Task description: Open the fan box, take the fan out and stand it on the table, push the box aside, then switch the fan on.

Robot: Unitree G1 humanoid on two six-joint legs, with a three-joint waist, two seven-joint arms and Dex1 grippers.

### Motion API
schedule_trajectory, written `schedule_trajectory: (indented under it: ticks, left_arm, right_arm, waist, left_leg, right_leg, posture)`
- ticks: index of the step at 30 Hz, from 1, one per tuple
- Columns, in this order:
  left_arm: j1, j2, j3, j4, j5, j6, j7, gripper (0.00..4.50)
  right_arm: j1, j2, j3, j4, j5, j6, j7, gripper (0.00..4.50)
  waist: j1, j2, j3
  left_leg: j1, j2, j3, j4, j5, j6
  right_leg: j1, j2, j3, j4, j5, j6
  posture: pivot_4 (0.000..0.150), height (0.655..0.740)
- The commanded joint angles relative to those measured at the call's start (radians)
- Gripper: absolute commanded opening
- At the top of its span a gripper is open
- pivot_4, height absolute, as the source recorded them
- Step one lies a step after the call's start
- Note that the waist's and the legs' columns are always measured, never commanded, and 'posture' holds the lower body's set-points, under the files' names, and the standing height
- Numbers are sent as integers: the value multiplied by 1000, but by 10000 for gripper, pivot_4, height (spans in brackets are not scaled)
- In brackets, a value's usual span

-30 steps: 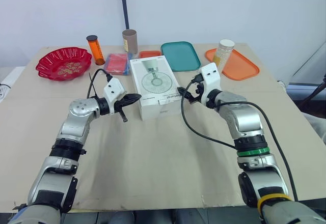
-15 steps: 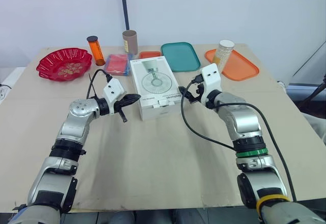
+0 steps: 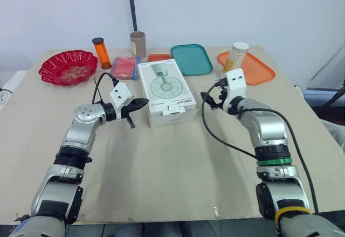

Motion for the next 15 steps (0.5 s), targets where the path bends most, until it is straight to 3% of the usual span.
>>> schedule_trajectory:
  ticks: [1, 15]
  left_arm:
    - [-12, -2, -1, 8, 10, -12, -1, 197]
    - [-20, 6, 3, 7, 8, -14, -5, 197]
  right_arm:
    - [12, -12, -30, -17, 6, 2, -20, 45000]
    - [38, 80, 90, -50, -7, -35, 24, 45000]
  waist:
    - [-1, 0, 0]
    - [-2, 1, 0]
  left_leg:
    - [0, 0, 0, 0, 0, 0]
    - [0, 0, 0, 0, 0, 0]
  right_leg:
    - [0, 0, 0, 0, 0, 0]
    - [0, 0, 0, 0, 0, 0]
  posture:
    - [1500, 7400]
    - [1500, 7400]
